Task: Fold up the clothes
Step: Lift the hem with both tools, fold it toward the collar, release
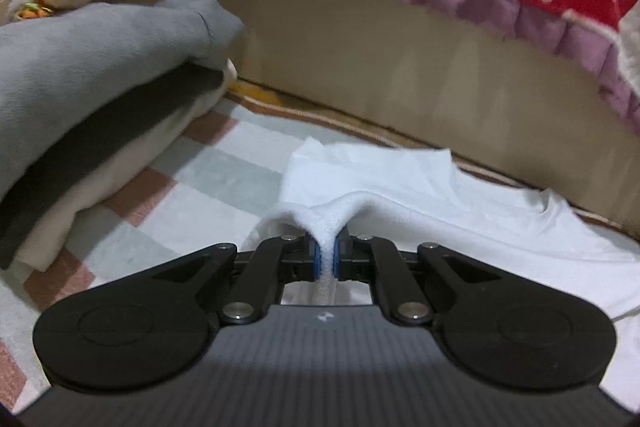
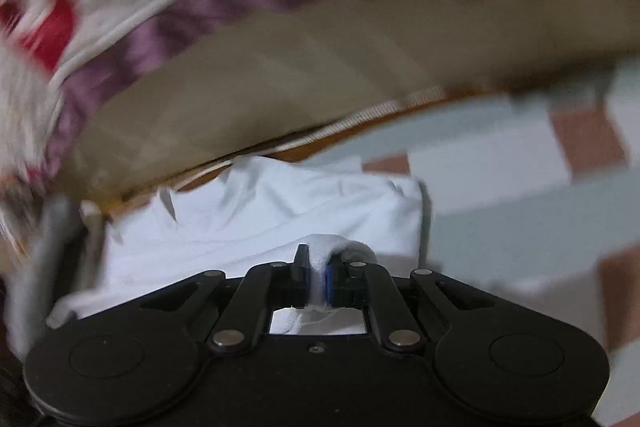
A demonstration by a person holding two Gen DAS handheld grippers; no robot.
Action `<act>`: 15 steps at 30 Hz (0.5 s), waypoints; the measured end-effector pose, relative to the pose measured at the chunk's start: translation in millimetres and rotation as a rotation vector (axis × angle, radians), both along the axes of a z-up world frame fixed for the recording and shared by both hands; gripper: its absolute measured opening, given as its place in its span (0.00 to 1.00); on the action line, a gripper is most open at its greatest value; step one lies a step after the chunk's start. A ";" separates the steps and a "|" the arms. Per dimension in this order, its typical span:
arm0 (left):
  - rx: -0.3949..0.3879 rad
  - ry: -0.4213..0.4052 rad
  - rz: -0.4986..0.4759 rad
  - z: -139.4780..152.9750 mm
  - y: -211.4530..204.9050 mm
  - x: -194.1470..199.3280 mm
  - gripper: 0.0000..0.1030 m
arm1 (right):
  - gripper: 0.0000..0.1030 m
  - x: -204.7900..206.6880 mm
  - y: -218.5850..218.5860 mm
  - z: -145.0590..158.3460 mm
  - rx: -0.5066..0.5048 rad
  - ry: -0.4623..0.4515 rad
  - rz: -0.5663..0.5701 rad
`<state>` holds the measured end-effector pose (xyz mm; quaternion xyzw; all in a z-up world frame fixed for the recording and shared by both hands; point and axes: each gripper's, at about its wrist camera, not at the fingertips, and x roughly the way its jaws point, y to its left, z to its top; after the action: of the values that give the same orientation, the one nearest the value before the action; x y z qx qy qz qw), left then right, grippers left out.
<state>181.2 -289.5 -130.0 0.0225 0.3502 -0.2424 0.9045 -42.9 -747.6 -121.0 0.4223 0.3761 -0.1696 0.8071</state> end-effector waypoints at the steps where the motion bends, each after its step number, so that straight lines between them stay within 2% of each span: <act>1: 0.015 0.005 -0.009 -1.1 -5.6 5.0 0.05 | 0.09 -1.9 -9.9 -10.1 0.061 -0.004 -0.020; 4: 0.065 -0.008 -0.068 -2.6 -20.2 16.7 0.05 | 0.09 -4.7 -31.4 -24.2 0.135 -0.059 -0.047; 6: 0.108 0.019 -0.064 -7.4 -28.0 27.5 0.05 | 0.09 -3.2 -39.6 -33.9 0.168 -0.093 -0.059; 10: 0.074 0.152 -0.020 -23.2 -27.8 61.2 0.06 | 0.10 15.0 -41.6 -64.1 0.155 -0.085 0.016; 12: 0.055 0.192 -0.022 -25.8 -27.1 77.2 0.06 | 0.10 17.6 -44.9 -68.0 0.162 -0.096 0.031; 15: 0.071 0.155 -0.072 -21.2 -31.4 83.6 0.06 | 0.10 21.5 -49.9 -73.9 0.173 -0.112 0.053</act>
<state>264.8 -320.8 -151.1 0.0482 0.4264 -0.2631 0.8641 -21.4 -797.5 -194.8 0.4890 0.3548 -0.0911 0.7916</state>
